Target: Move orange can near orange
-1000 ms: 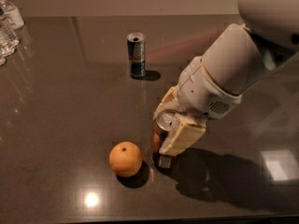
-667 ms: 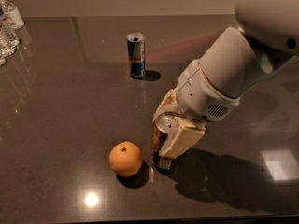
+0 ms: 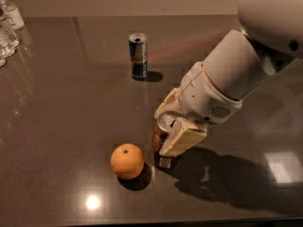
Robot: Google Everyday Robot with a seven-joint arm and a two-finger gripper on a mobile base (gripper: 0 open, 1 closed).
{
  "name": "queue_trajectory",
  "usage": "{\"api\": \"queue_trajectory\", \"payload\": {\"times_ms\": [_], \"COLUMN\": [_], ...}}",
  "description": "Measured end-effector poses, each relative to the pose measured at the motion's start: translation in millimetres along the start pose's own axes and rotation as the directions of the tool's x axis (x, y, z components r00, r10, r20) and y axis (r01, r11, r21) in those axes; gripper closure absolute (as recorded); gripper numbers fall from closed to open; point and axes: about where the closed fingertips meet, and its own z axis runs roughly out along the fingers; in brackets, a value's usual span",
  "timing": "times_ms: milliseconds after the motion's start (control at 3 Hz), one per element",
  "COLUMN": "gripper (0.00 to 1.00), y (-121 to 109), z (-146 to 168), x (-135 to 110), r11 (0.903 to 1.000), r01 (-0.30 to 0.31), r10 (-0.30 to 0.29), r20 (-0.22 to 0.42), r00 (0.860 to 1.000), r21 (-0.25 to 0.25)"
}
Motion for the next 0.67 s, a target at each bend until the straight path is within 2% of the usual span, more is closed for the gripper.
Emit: {"api": "queue_trajectory", "payload": {"times_ms": [333, 667], "gripper": [0.0, 0.0], "y": [0.8, 0.8], "z": [-1.0, -1.1], "x": [-1.8, -1.8], "r11": [1.0, 1.0], "r01": [0.004, 0.004], "r10": [-0.004, -0.004], "r20": [-0.002, -0.002], "r00": [1.0, 1.0], "r21": [0.004, 0.004]}}
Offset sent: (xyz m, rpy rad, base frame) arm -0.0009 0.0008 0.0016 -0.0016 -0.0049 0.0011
